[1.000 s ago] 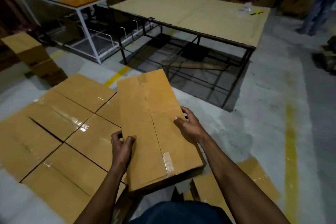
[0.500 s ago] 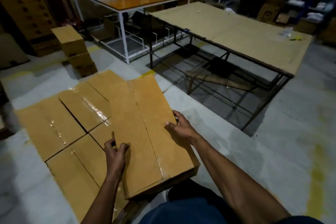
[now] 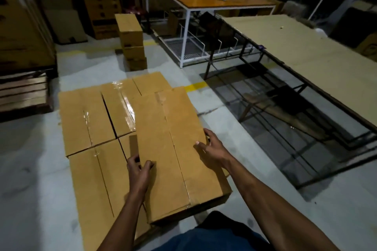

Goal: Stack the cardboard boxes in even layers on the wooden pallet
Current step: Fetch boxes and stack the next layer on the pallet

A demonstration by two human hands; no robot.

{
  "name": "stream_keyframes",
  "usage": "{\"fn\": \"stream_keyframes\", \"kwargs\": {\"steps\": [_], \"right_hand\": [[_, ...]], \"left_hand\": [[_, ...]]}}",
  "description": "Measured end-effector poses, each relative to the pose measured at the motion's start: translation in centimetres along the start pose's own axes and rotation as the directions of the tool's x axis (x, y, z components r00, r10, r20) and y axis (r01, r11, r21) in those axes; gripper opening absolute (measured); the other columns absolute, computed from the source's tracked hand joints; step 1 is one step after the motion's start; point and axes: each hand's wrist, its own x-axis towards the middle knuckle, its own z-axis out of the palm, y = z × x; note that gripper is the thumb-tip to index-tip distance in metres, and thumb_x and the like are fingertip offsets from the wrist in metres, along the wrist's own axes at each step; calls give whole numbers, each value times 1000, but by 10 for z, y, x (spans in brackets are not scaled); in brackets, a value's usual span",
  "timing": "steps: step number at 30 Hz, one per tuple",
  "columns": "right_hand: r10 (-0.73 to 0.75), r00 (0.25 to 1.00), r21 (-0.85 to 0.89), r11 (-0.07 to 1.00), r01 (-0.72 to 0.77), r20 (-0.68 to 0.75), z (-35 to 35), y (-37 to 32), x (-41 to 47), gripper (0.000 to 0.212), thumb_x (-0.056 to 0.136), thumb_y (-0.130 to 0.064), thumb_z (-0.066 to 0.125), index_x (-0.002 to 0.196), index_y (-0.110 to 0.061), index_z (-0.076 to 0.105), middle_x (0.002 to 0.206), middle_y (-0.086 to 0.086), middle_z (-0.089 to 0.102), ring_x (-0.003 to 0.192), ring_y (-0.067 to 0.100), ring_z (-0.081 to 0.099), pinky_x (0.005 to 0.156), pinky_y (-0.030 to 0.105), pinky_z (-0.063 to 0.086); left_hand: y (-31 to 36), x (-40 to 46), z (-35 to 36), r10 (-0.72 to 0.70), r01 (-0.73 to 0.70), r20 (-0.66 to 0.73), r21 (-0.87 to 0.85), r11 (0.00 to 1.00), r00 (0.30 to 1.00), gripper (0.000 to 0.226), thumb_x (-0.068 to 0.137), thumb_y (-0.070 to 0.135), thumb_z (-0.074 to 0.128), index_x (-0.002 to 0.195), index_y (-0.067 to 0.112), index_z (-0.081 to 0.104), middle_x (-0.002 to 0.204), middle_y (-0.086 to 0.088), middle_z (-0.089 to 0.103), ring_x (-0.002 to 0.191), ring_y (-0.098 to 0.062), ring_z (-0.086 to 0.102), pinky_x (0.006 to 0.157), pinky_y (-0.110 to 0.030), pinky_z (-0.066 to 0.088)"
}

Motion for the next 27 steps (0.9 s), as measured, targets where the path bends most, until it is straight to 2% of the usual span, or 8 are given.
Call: {"fn": "stream_keyframes", "kwargs": {"steps": [5, 10, 11, 14, 18, 22, 25, 27], "right_hand": [[26, 998, 27, 999, -27, 54, -31, 24, 69, 70, 96, -32, 71, 157, -24, 36, 148, -4, 45, 128, 13, 47, 102, 28, 42], [61, 990, 64, 996, -69, 125, -63, 58, 125, 66, 97, -26, 70, 155, -24, 38, 144, -3, 50, 125, 15, 54, 94, 21, 48], [62, 988, 64, 995, -72, 141, -69, 65, 136, 66, 97, -25, 70, 154, -24, 38, 144, -3, 50, 126, 16, 54, 95, 21, 49], [81, 981, 30, 996, -88, 177, -83, 89, 167, 66, 96, -23, 70, 154, -25, 38, 148, 0, 49, 133, 20, 52, 109, 37, 49], [129, 964, 1, 991, -133, 234, -98, 119, 202, 67, 99, -17, 65, 157, -26, 32, 152, -1, 46, 137, 20, 49, 113, 38, 45], [184, 945, -15, 982, -187, 269, -107, 148, 228, 65, 100, -12, 62, 155, -30, 32, 147, -5, 49, 130, 16, 50, 104, 30, 44], [216, 930, -22, 975, -220, 296, -113, 171, 238, 65, 100, -8, 61, 155, -30, 32, 143, -7, 50, 130, 14, 50, 100, 26, 42], [219, 924, -19, 974, -225, 314, -114, 182, 240, 67, 101, -7, 61, 156, -29, 30, 144, -10, 45, 130, 9, 45, 103, 26, 42]], "left_hand": [[2, 32, 54, -56, 57, -58, 21, 998, 997, 58, 94, 32, 73, 141, 27, 39, 140, 1, 42, 123, -23, 49, 95, -40, 45], [1, 57, 106, -104, 110, -63, 102, 989, 993, 59, 96, 30, 72, 144, 23, 39, 142, -3, 42, 125, -26, 51, 98, -45, 49], [0, 61, 116, -115, 121, -59, 108, 987, 992, 59, 96, 29, 72, 145, 22, 38, 142, -3, 42, 125, -26, 52, 100, -46, 49], [-3, 74, 145, -165, 172, -61, 127, 977, 984, 61, 96, 29, 72, 146, 22, 39, 140, -3, 43, 123, -26, 54, 102, -49, 52], [-11, 83, 178, -212, 218, -58, 143, 965, 976, 67, 94, 30, 75, 148, 20, 37, 142, -4, 42, 125, -28, 52, 103, -50, 51], [-27, 88, 194, -285, 284, -15, 135, 949, 958, 71, 78, 48, 77, 138, 39, 41, 140, 0, 49, 123, -25, 56, 99, -52, 55], [-41, 82, 208, -295, 284, 39, 173, 943, 955, 51, 90, 35, 76, 127, 51, 46, 136, 3, 53, 125, -24, 58, 100, -52, 55], [-37, 75, 219, -316, 306, 37, 174, 936, 948, 52, 99, 15, 69, 133, 42, 41, 130, 10, 53, 126, -26, 56, 101, -46, 53]]}}
